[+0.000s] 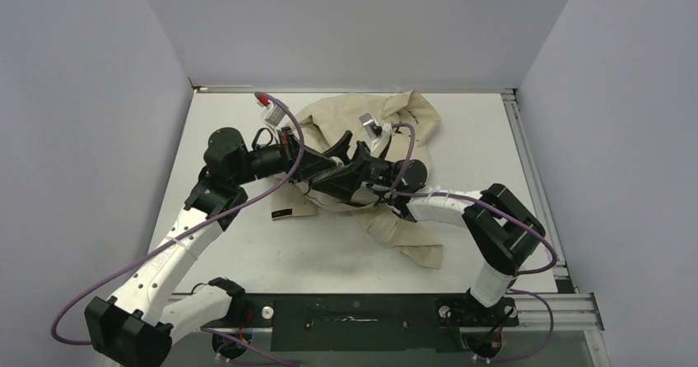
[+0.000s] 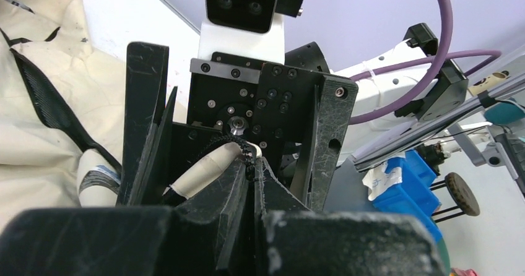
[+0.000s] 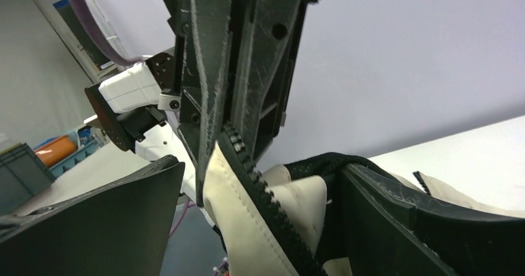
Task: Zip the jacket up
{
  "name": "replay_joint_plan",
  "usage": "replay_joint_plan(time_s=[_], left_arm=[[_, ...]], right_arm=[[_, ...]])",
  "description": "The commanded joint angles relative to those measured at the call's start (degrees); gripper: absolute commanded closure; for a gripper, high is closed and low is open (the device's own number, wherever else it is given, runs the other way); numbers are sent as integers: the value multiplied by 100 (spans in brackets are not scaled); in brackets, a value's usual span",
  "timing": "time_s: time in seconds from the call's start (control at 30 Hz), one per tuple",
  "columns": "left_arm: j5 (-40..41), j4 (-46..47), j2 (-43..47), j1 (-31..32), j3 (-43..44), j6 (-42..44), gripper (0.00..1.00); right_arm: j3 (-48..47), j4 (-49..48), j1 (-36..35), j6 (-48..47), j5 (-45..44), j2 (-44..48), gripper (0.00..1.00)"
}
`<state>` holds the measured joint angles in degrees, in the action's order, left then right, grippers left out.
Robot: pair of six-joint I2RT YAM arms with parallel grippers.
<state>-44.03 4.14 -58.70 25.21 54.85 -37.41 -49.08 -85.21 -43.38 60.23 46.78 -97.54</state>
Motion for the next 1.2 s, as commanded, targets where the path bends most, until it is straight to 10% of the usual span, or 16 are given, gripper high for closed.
replay_joint_plan(time_s=[0.0,0.87,1.17], left_arm=[[-245,551,135,-30,210,-444,100],[-406,894,45,-107,511,-508,100],[-342,1026,8,-174,618,-395,100]], right_arm=[[-527,-1689,230,-228,359,63,10],[-647,-1686,-91,-81,1026,141,3],[-164,-1683,-80,6,463,300,57]])
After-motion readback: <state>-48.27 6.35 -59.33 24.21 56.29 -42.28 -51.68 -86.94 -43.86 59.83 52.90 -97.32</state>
